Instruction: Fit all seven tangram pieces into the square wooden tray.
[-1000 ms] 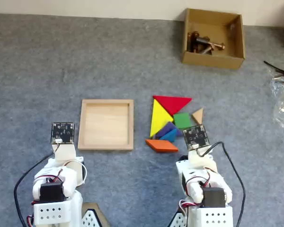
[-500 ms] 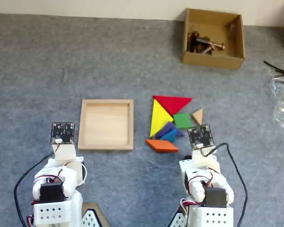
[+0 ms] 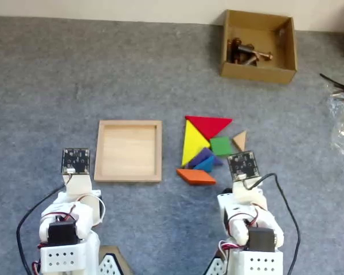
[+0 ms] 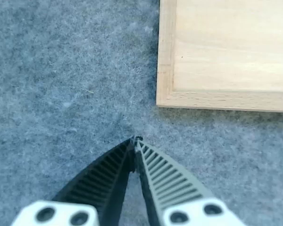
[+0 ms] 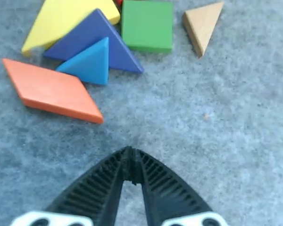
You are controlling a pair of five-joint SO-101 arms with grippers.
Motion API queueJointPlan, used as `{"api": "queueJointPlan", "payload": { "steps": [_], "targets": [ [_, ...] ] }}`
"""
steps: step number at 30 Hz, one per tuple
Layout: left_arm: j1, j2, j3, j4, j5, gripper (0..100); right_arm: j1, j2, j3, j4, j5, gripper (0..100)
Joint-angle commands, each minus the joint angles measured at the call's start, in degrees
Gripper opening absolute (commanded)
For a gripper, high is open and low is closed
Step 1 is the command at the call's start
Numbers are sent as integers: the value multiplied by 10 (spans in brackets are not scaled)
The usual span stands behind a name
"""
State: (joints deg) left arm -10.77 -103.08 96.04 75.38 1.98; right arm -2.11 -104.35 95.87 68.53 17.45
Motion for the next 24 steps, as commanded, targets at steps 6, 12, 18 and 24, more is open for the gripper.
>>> {"api": "queueJointPlan", "payload": {
  "steps": [6, 12, 18, 24],
  "targets": [
    [-5, 4, 12, 4, 2, 5, 5, -7, 57, -14, 7, 6],
    [-5, 4, 12, 4, 2, 5, 5, -6, 41, 22, 32, 7],
    [-5, 4, 12, 4, 2, 5, 5, -2, -37, 59, 59, 7],
    [-5, 4, 12, 4, 2, 5, 5, -2, -48, 58, 60, 7]
  ]
}}
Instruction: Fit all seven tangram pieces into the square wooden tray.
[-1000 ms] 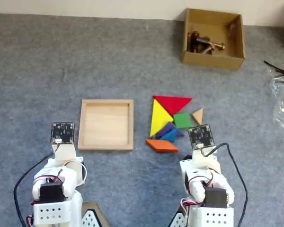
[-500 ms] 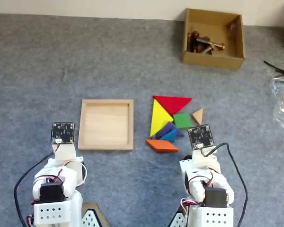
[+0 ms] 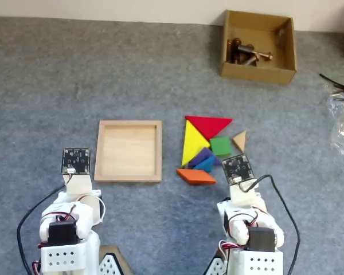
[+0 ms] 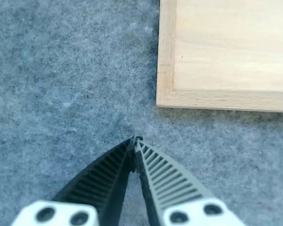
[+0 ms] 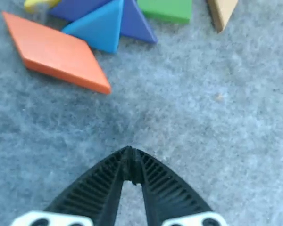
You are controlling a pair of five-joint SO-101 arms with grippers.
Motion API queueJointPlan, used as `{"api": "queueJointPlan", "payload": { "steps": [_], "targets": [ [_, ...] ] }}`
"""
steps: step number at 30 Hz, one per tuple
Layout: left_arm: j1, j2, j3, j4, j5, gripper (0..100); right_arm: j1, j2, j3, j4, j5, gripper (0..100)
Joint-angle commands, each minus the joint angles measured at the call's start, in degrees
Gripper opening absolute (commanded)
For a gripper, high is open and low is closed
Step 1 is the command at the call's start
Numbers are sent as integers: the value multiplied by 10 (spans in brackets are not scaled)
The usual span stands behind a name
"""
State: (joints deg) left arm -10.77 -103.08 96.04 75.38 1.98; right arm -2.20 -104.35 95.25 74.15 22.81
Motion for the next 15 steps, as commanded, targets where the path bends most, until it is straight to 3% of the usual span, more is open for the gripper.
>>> {"api": "queueJointPlan", "payload": {
  "steps": [1, 8, 15],
  "targets": [
    [-5, 4, 12, 4, 2, 5, 6, -2, -42, 2, 7, 8],
    [-5, 4, 12, 4, 2, 5, 10, -2, -42, -16, 26, 62],
    [-5, 4, 12, 4, 2, 5, 78, -1, -43, -72, 26, 67]
  ]
}}
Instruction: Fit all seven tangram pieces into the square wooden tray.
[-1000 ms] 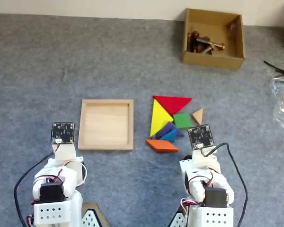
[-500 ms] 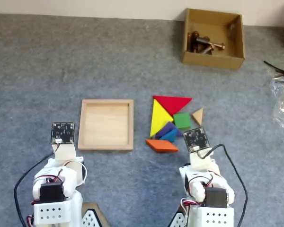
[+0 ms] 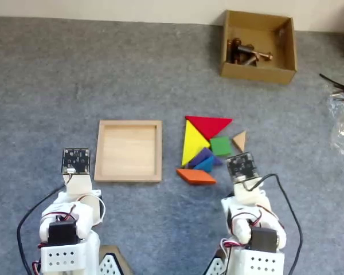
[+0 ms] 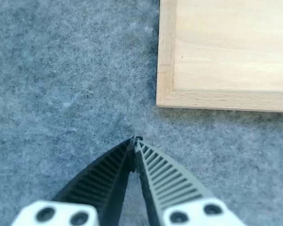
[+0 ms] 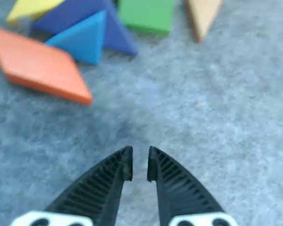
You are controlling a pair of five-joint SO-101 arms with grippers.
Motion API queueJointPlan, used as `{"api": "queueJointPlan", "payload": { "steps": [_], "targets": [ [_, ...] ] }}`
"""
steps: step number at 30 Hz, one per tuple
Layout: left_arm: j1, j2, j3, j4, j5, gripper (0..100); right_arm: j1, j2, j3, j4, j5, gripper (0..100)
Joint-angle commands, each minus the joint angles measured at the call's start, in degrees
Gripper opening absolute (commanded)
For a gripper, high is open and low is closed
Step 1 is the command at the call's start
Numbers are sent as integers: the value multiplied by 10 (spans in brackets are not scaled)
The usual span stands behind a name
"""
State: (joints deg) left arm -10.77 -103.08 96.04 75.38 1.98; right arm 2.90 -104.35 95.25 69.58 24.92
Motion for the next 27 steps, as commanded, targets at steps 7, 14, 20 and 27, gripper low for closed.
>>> {"api": "queueJointPlan", "payload": {
  "steps": [7, 14, 20, 27],
  "targets": [
    [-5, 4, 12, 4, 2, 5, 36, 0, -86, -24, 8, 67],
    [-5, 4, 12, 4, 2, 5, 36, 158, -206, -13, 5, 98],
    [-5, 4, 12, 4, 2, 5, 36, 347, -331, -11, 5, 98],
    [-5, 4, 12, 4, 2, 5, 32, 539, -447, 34, 7, 98]
  ]
}}
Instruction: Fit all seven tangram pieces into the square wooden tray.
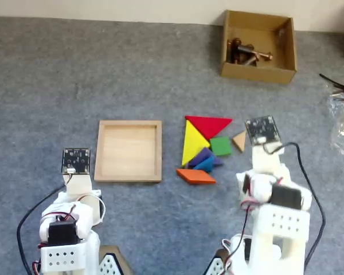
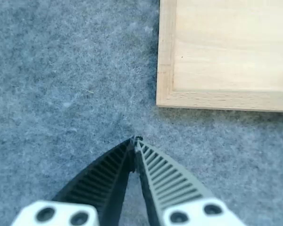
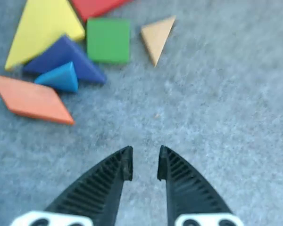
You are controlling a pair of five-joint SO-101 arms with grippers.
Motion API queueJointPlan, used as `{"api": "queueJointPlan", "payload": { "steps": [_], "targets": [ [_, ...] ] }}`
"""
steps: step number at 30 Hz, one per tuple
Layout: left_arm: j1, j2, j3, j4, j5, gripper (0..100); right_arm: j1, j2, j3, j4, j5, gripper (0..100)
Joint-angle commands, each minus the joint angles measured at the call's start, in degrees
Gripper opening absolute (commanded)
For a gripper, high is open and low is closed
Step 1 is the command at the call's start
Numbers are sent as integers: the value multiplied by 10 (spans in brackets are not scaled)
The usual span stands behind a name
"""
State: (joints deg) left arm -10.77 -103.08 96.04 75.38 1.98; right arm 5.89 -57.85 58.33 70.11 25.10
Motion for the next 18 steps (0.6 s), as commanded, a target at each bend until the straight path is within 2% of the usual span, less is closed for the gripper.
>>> {"api": "queueJointPlan", "payload": {
  "steps": [1, 13, 18],
  "targets": [
    [-5, 4, 12, 4, 2, 5, 2, 100, -97, 37, 5, 98],
    [-5, 4, 12, 4, 2, 5, 1, 338, -301, 107, -1, 98],
    [-5, 4, 12, 4, 2, 5, -11, 399, -373, 103, -62, 98]
  ]
}}
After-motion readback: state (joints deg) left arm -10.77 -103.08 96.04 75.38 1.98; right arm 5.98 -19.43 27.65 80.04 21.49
